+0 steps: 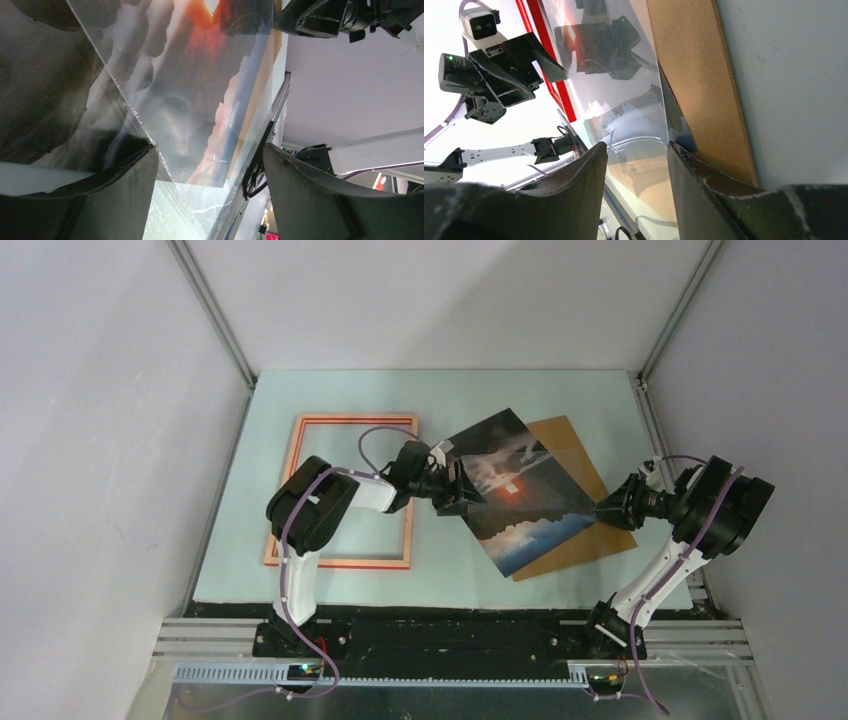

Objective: Put the photo into the frame
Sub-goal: Pick up the photo frame item at the center of the board.

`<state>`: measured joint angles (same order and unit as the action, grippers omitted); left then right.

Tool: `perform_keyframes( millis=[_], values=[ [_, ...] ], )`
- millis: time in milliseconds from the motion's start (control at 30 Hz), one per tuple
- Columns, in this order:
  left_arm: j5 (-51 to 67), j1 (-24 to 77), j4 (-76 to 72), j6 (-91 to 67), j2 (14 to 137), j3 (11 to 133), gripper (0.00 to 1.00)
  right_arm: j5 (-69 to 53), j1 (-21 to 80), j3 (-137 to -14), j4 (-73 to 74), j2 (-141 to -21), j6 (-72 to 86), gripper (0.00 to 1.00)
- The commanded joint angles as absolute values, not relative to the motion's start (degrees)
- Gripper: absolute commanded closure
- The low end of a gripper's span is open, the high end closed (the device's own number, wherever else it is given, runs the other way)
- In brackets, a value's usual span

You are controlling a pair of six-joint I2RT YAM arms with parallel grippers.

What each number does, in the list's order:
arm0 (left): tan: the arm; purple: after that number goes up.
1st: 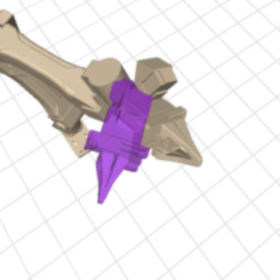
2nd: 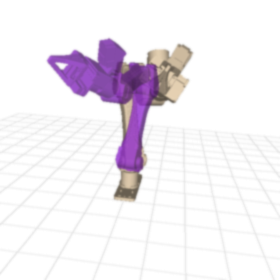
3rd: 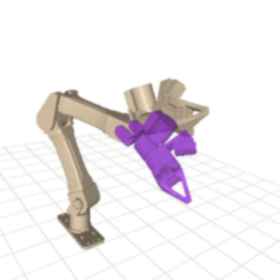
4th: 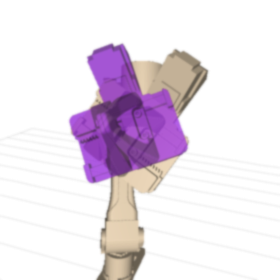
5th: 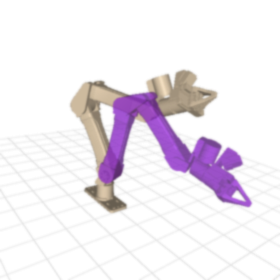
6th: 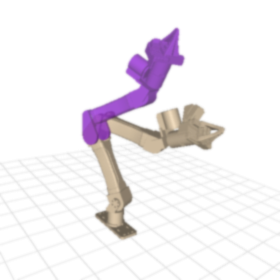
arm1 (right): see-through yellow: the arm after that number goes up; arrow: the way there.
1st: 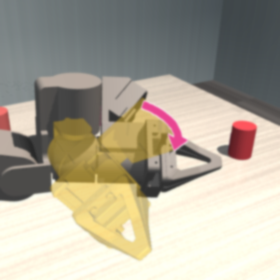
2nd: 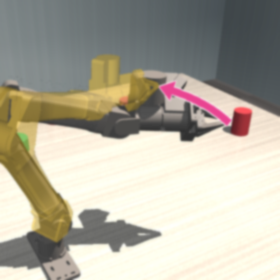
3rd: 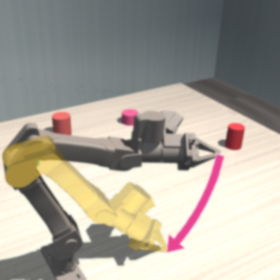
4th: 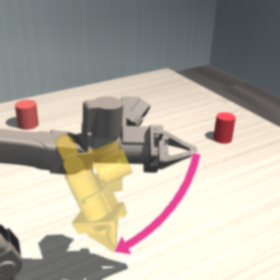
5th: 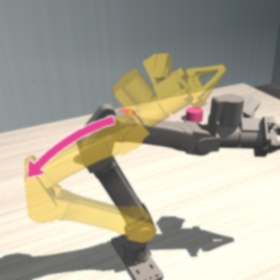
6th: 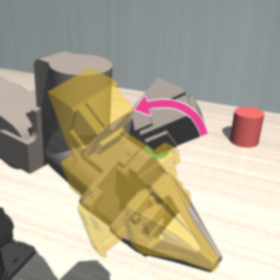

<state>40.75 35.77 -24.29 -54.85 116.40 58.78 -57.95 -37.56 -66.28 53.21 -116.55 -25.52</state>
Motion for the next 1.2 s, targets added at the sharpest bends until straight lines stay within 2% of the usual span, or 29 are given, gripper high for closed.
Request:
perform_keyframes(
  millis=[0,533,667,733,833,933,1167],
  values=[
    [46.7,37.4,-34.4,-59.6,115.8,59.2,0.23,-58.1,-35.2,-64.1,56.2,-116.6,-25.9,0.48],
    [49.0,37.1,-41.9,-65.1,114.6,59.2,0.23,-57.9,-34.8,-63.7,55.6,-116.4,-25.7,0.48],
    [47.9,36.9,-41.9,-64.5,114.6,58.7,0.26,-58.1,-34.9,-63.7,55.7,-116.3,-25.9,0.48],
    [47.4,36.6,-41.1,-63.7,114.5,58.6,0.38,-58.4,-35.2,-63.7,55.7,-116.1,-26.0,0.48],
    [46.3,36.0,-37.9,-61.6,114.2,58.6,0.49,-59.1,-35.4,-63.7,55.9,-115.3,-26.4,0.44],
    [45.6,35.5,-35.4,-58.8,113.9,58.9,0.64,-59.9,-35.6,-63.8,56.4,-114.1,-27.1,0.36],
    [45.7,34.4,-30.0,-54.2,112.2,60.7,0.90,-61.3,-35.2,-63.8,58.0,-109.4,-28.6,0.19]
  ],
)
